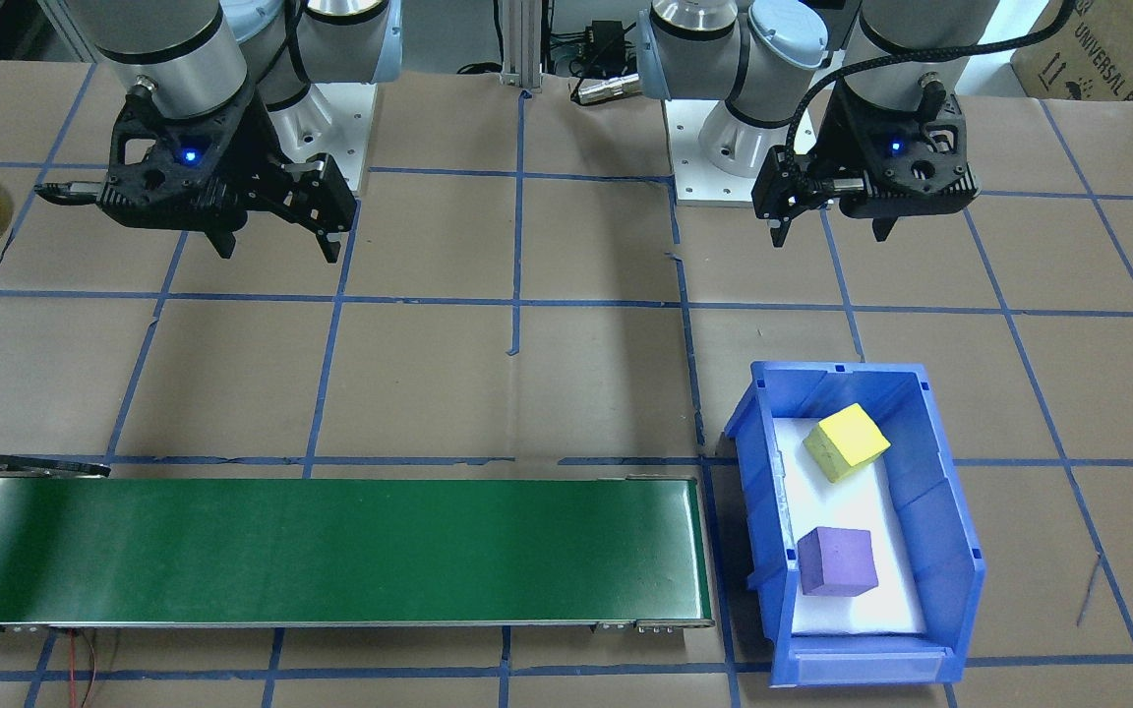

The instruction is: Move block left to right into plate

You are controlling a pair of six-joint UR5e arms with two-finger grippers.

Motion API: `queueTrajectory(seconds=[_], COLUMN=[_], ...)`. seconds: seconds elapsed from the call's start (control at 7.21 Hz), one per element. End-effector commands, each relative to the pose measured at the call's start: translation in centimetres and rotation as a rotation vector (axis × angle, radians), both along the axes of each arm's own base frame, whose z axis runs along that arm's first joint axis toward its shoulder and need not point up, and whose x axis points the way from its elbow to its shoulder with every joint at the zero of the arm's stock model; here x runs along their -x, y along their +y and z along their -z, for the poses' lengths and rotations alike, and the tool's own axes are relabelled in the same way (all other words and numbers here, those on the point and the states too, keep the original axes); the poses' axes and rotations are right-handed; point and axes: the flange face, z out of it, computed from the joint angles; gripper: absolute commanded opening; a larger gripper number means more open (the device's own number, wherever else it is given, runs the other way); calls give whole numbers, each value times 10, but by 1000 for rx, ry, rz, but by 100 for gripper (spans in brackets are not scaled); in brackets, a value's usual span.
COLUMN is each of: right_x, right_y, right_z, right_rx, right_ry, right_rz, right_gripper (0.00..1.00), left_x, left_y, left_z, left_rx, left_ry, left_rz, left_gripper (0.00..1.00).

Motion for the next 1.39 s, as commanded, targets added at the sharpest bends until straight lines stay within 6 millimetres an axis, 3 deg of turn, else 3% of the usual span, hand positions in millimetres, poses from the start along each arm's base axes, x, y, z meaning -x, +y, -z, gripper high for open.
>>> queueTrajectory(seconds=[0.0,0.28,0.55,0.69,0.97,1.25], right_x=[0,0,0,0,0,0], right_y=[0,0,0,0,0,0], right_z=[0,0,0,1,0,0], right_rx=[0,0,0,-2,0,0], right_ry=[0,0,0,0,0,0], right_rz=[2,0,0,0,0,2], right_gripper=[100,100,100,100,100,100], left_x=[-6,-12,-72,-91,-100,-92], left_y=[-10,-34,-51,-72,-109,-118], left_z=[8,22,33,46,95,147], left_rx=[18,50,27,62,65,25], left_ry=[2,-7,0,-15,-12,111], left_rz=[25,125,148,196,231,228], left_gripper=[100,100,100,100,100,100])
